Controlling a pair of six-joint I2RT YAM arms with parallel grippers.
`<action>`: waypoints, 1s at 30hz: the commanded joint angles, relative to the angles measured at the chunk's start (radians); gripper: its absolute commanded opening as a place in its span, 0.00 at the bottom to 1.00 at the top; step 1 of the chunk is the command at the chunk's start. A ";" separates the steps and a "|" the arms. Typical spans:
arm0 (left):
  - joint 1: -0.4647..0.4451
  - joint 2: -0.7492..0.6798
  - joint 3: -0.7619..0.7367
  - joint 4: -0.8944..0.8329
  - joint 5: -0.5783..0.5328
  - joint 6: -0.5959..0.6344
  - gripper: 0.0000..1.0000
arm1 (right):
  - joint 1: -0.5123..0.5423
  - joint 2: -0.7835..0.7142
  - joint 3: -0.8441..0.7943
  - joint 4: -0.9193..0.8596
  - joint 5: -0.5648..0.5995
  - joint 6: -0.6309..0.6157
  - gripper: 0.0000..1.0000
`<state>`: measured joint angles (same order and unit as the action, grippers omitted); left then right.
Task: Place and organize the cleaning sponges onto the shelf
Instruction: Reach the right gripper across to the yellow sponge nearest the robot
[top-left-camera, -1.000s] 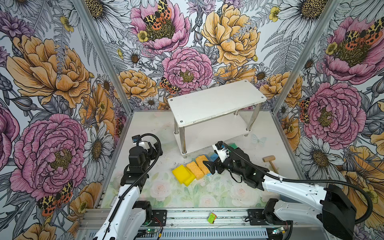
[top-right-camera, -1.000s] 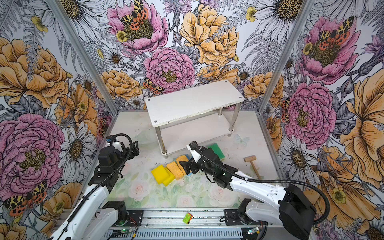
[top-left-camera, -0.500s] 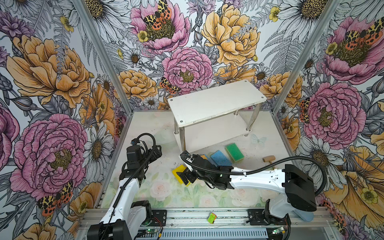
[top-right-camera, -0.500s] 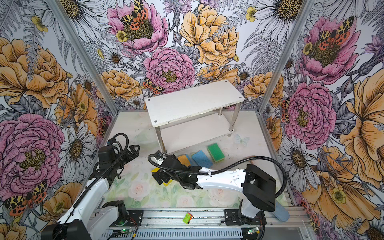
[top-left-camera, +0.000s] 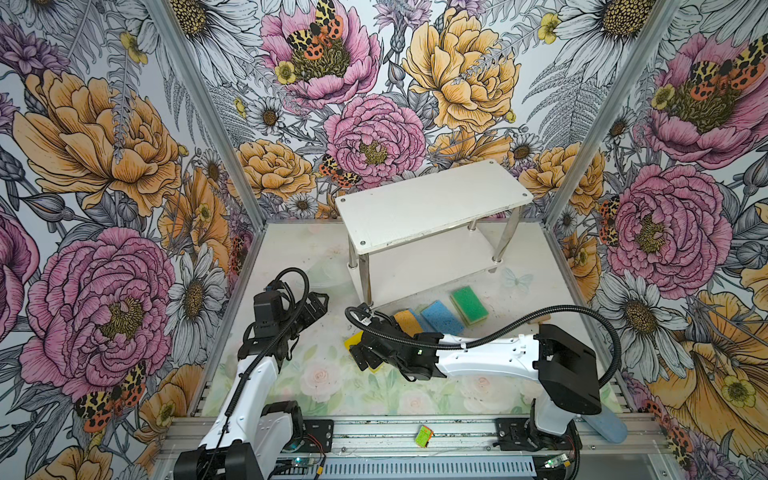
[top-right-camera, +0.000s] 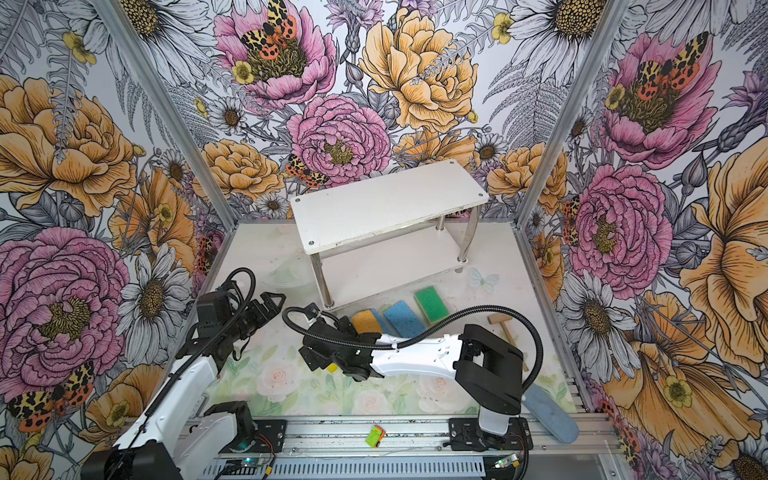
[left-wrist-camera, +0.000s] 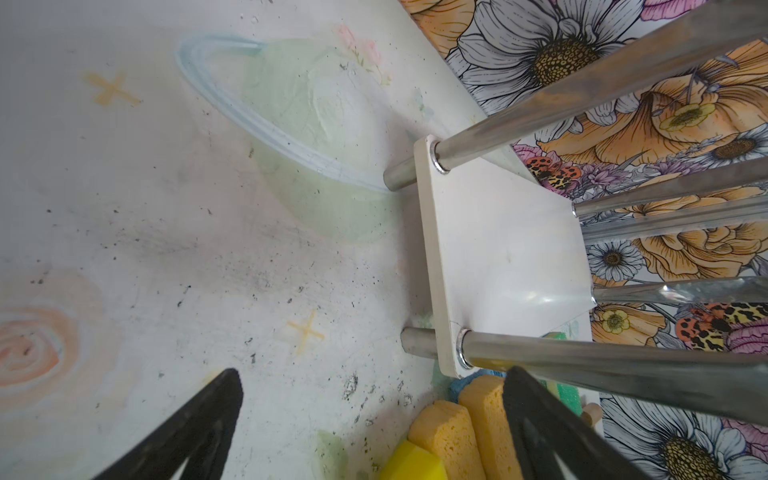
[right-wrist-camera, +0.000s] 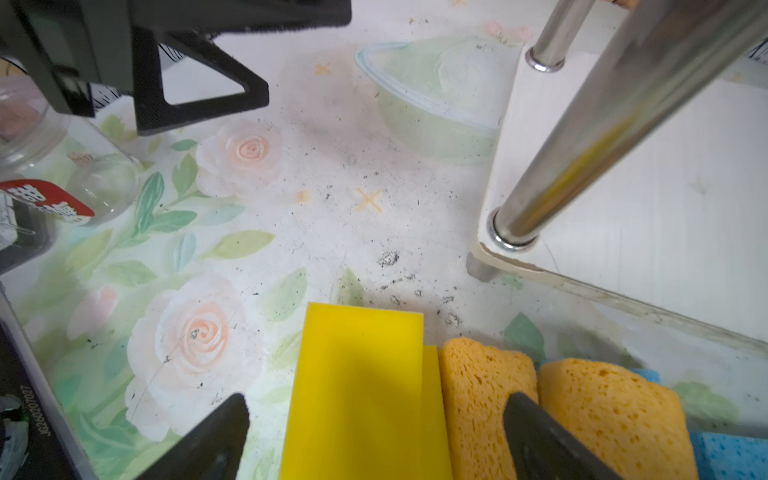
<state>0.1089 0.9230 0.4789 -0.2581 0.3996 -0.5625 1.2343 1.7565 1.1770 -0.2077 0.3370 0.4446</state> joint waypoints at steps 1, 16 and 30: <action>0.006 0.007 0.022 -0.011 0.078 -0.033 0.99 | 0.013 0.033 0.049 -0.074 0.031 0.026 0.97; 0.017 0.033 0.017 -0.013 0.102 -0.036 0.99 | 0.041 0.147 0.160 -0.192 0.017 -0.021 0.96; 0.017 0.038 0.013 -0.011 0.100 -0.034 0.99 | 0.042 0.184 0.178 -0.200 -0.043 -0.047 0.96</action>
<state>0.1184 0.9577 0.4789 -0.2737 0.4816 -0.5900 1.2713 1.9190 1.3262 -0.3939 0.3099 0.4129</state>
